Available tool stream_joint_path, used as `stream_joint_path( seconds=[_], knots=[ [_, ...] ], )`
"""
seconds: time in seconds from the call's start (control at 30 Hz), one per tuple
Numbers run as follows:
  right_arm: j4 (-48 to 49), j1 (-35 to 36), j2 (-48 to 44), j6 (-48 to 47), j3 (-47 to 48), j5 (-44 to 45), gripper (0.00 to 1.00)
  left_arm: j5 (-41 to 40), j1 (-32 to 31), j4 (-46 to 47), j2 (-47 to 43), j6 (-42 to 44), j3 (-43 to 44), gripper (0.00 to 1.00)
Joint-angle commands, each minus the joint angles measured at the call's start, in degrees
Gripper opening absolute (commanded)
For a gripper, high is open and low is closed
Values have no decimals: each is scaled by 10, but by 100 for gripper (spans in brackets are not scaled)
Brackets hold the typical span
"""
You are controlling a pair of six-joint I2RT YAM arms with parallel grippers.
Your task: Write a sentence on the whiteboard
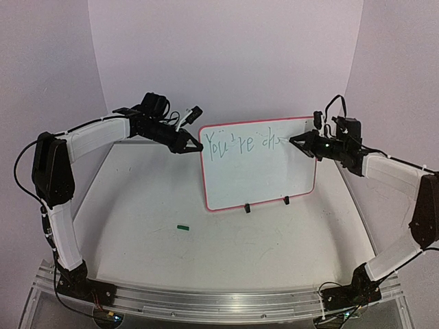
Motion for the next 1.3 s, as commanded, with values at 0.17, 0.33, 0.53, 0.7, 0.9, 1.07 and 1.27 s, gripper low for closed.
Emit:
stream_joint_path(
  seconds=[0.17,0.33,0.53,0.7,0.9,1.07,1.27],
  knots=[
    [24,-2,23,1,16,-27,0,-30,-7,-31,12,28,7,0],
    [24,-2,21,2,-3,-25,0,-30,-7,-31,14,27,10,0],
    [24,-2,17,4,-21,-23,0,-30,-7,-32,17,28,14,0],
    [22,-2,7,5,-29,-6,0,-30,-7,-35,18,29,17,0],
    [12,-2,-24,6,-35,35,0,-30,-7,-38,17,32,16,0],
    [11,-3,-46,5,-37,37,0,-31,-7,-39,17,32,17,0],
    [12,-2,-72,1,-32,10,0,-30,-7,-39,16,33,17,0]
  ],
)
